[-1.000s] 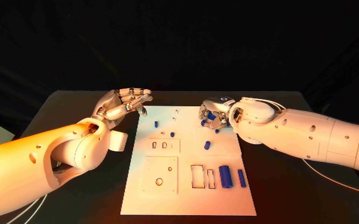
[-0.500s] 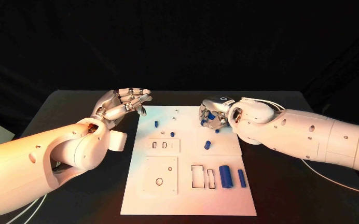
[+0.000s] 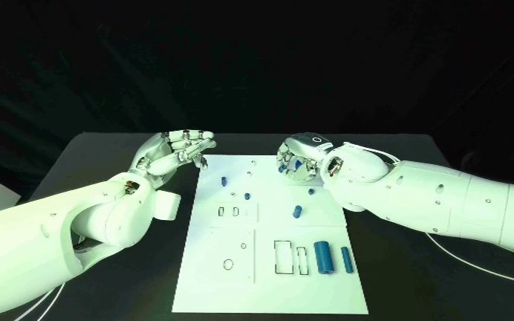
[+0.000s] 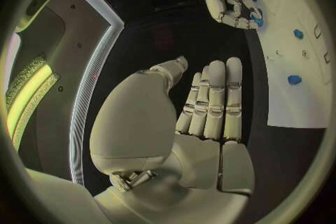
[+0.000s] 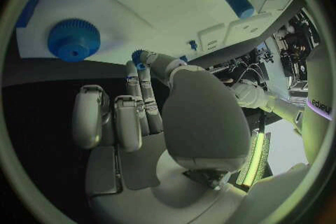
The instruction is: Assemble the parts on the task board
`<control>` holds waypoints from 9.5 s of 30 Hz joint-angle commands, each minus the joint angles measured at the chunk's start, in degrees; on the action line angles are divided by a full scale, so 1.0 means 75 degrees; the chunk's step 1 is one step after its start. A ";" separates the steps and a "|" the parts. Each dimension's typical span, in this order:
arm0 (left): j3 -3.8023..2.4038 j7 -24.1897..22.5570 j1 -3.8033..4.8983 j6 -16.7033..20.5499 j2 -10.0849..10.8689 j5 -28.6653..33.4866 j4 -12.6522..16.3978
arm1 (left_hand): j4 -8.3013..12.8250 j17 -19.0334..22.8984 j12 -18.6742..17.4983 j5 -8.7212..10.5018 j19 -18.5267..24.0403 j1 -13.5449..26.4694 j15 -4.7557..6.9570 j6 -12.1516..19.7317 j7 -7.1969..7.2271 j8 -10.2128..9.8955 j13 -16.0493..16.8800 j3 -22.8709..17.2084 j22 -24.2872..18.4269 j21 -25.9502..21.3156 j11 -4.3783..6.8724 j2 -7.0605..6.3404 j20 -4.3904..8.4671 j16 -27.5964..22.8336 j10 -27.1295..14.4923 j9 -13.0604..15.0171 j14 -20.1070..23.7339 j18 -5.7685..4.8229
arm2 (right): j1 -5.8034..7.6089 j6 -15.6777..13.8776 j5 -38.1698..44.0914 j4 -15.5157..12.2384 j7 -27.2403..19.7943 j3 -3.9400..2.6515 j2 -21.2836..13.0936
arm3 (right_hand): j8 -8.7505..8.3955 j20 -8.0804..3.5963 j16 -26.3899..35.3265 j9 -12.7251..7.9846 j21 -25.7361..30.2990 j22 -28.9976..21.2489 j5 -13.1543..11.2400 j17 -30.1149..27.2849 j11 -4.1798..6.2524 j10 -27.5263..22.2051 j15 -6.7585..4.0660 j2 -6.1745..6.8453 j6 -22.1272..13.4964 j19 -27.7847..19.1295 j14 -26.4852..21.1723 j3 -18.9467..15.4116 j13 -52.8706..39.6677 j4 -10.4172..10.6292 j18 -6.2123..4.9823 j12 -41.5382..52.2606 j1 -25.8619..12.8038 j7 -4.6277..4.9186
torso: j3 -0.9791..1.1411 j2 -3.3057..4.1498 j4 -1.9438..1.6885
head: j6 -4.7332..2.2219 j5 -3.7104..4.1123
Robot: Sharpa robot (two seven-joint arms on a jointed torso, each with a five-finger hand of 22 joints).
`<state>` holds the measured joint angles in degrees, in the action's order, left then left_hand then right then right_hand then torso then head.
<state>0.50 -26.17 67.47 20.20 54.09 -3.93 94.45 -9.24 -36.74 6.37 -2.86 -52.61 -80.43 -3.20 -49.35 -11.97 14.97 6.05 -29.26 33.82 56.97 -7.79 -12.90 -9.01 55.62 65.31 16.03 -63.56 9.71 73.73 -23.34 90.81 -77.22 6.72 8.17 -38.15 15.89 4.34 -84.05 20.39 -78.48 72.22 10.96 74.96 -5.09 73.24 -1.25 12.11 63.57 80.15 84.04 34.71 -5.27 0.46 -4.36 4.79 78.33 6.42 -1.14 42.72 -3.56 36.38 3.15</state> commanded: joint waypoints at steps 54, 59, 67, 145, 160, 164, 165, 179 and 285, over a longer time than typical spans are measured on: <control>-0.0012 -0.0025 0.0049 -0.0003 -0.0079 0.0041 0.0059 | 0.0028 -0.0009 -0.0028 -0.0018 0.0072 0.0088 -0.0048 0.0075 -0.0022 -0.0020 0.0015 -0.0042 0.0049 0.0093 -0.0016 0.0020 -0.0013 0.0086 -0.0086 0.0022 0.0024 0.0101 | -0.0015 -0.0018 0.0058 0.1689 0.0269 -0.0003 0.1683 | 0.0019 0.0052 -0.0068 0.0078 -0.0044 0.0033 0.0056 0.0062 0.0282 0.0258 -0.0001 -0.0042 -0.0184 0.0024 0.0462 0.0040 -0.0132 -0.0071 0.0083 -0.0098 -0.0070 0.0053 | -0.0098 0.0067 -0.0252 | 0.0168 0.0018; -0.0013 -0.0024 0.0050 -0.0006 -0.0082 0.0040 0.0057 | 0.0028 -0.0009 -0.0028 -0.0018 0.0072 0.0088 -0.0048 0.0075 -0.0022 -0.0020 0.0015 -0.0042 0.0049 0.0093 -0.0016 0.0020 -0.0013 0.0086 -0.0086 0.0022 0.0024 0.0101 | -0.0026 0.0008 0.0049 0.1745 0.0255 0.0000 0.1716 | 0.0011 0.0060 -0.0071 0.0086 -0.0028 0.0011 0.0051 0.0062 0.0272 0.0231 0.0010 -0.0025 -0.0219 0.0005 0.0461 0.0043 -0.0130 -0.0069 0.0077 -0.0118 -0.0097 0.0058 | -0.0098 0.0066 -0.0248 | 0.0164 0.0013; -0.0013 -0.0020 0.0052 -0.0004 -0.0081 0.0039 0.0049 | 0.0034 -0.0009 -0.0026 -0.0018 0.0081 0.0088 -0.0051 0.0087 -0.0026 -0.0022 0.0016 -0.0046 0.0061 0.0113 -0.0020 0.0022 -0.0016 0.0099 -0.0099 0.0025 0.0026 0.0101 | -0.0030 0.0008 0.0011 0.1824 0.0229 0.0009 0.1756 | -0.0210 0.0205 -0.0028 0.0087 0.0247 -0.0342 -0.0023 -0.0098 0.0054 -0.0515 0.0208 0.0209 -0.0706 -0.0262 0.0409 0.0202 0.0064 -0.0028 -0.0004 -0.0185 -0.0304 0.0231 | -0.0098 0.0066 -0.0246 | 0.0164 0.0005; -0.0011 -0.0002 0.0051 -0.0016 -0.0091 0.0074 -0.0123 | 0.0106 0.0006 0.0013 -0.0019 0.0165 0.0049 -0.0068 0.0139 -0.0045 -0.0018 0.0030 -0.0102 0.0143 0.0236 -0.0037 0.0036 -0.0037 0.0171 -0.0157 0.0058 0.0067 0.0103 | -0.0010 0.0997 -0.2656 0.0849 0.0507 -0.0114 -0.0574 | -0.0120 0.0295 -0.0794 0.0513 -0.0433 0.1094 0.0835 0.2006 0.0048 0.2235 0.0248 -0.0073 -0.1964 0.0564 0.0795 -0.3184 -1.1298 0.2086 0.0253 1.1362 0.0968 0.0409 | -0.0050 -0.0014 -0.0057 | 0.0160 0.0005; -0.0011 -0.0004 0.0051 -0.0017 -0.0086 0.0073 -0.0118 | 0.0109 0.0007 0.0017 -0.0019 0.0173 0.0049 -0.0068 0.0141 -0.0045 -0.0017 0.0032 -0.0108 0.0149 0.0246 -0.0038 0.0042 -0.0039 0.0177 -0.0161 0.0061 0.0069 0.0104 | -0.0086 0.1078 -0.2649 0.0882 0.0515 -0.0091 -0.0448 | -0.0099 0.0292 -0.0794 0.0502 -0.0464 0.1136 0.0880 0.2006 0.0054 0.2235 0.0243 -0.0076 -0.1894 0.0582 0.0795 -0.3091 -1.1298 0.2097 0.0261 1.1362 0.0954 0.0400 | -0.0049 -0.0011 -0.0061 | 0.0162 0.0022; -0.0011 -0.0002 0.0051 -0.0015 -0.0085 0.0073 -0.0121 | 0.0109 0.0007 0.0017 -0.0019 0.0173 0.0049 -0.0068 0.0141 -0.0045 -0.0017 0.0032 -0.0108 0.0149 0.0246 -0.0038 0.0042 -0.0039 0.0177 -0.0161 0.0061 0.0069 0.0104 | -0.0099 0.1050 -0.2634 0.0886 0.0541 -0.0090 -0.0443 | -0.0093 0.0291 -0.0794 0.0500 -0.0468 0.1142 0.0881 0.2006 0.0058 0.2235 0.0241 -0.0077 -0.1871 0.0583 0.0795 -0.3073 -1.1298 0.2102 0.0262 1.1362 0.0944 0.0395 | -0.0052 -0.0014 -0.0059 | 0.0173 0.0013; -0.0011 -0.0001 0.0051 -0.0016 -0.0085 0.0073 -0.0120 | 0.0109 0.0007 0.0017 -0.0019 0.0173 0.0049 -0.0068 0.0141 -0.0045 -0.0017 0.0032 -0.0108 0.0149 0.0246 -0.0038 0.0042 -0.0039 0.0177 -0.0161 0.0061 0.0069 0.0104 | -0.0101 0.1039 -0.2625 0.0884 0.0553 -0.0089 -0.0442 | -0.0090 0.0290 -0.0794 0.0498 -0.0470 0.1145 0.0884 0.2006 0.0060 0.2235 0.0240 -0.0078 -0.1857 0.0584 0.0795 -0.3060 -1.1298 0.2103 0.0263 1.1362 0.0941 0.0393 | -0.0050 -0.0014 -0.0056 | 0.0170 0.0007; -0.0011 0.0005 0.0051 -0.0019 -0.0094 0.0073 -0.0139 | 0.0111 0.0009 0.0022 -0.0019 0.0183 0.0053 -0.0070 0.0145 -0.0046 -0.0016 0.0034 -0.0112 0.0157 0.0259 -0.0039 0.0042 -0.0041 0.0185 -0.0165 0.0065 0.0073 0.0104 | -0.0101 -0.0119 -0.2116 0.0323 0.0885 -0.0097 -0.0507 | -0.0129 0.0189 -0.0794 0.0364 -0.0718 0.1460 0.1932 0.2006 0.0198 0.2235 0.0124 0.0046 -0.1321 0.0745 0.0795 -0.2215 -1.1298 0.2066 0.0332 1.1362 0.0676 0.0244 | -0.0051 -0.0021 -0.0065 | 0.0162 -0.0002; -0.0010 0.0101 0.0051 -0.0052 -0.0158 0.0107 -0.0181 | 0.0163 0.0025 0.0051 -0.0020 0.0244 0.0026 -0.0074 0.0182 -0.0058 -0.0013 0.0042 -0.0171 0.0211 0.0345 -0.0046 0.0065 -0.0051 0.0243 -0.0209 0.0089 0.0087 0.0108 | -0.0400 -0.0007 -0.0742 0.0318 0.1691 -0.0022 0.1253 | -0.0746 0.0276 -0.0794 0.0342 -0.0769 0.1608 0.1079 0.2006 0.0092 0.2235 0.0220 0.0033 -0.1508 0.0804 0.0795 -0.2889 -1.1298 0.2155 0.0358 1.1362 -0.0805 0.0348 | -0.0040 -0.0015 -0.0047 | 0.0214 -0.0113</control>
<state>0.48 -25.13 67.79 20.29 52.97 -3.30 93.03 -8.06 -36.64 6.38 -2.85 -51.19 -80.21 -3.60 -48.54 -12.36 14.96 6.30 -30.44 35.30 59.19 -8.20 -12.68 -9.21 57.23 64.09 16.63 -63.16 9.71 70.97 -24.60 85.77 -74.73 19.69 7.83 -28.51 10.52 6.06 -89.70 23.06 -84.10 74.95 18.86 74.94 -4.11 83.83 -0.01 12.29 51.88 83.90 84.03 13.33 -74.91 16.73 -2.58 89.77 72.90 9.11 -1.43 42.61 -3.92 38.01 2.37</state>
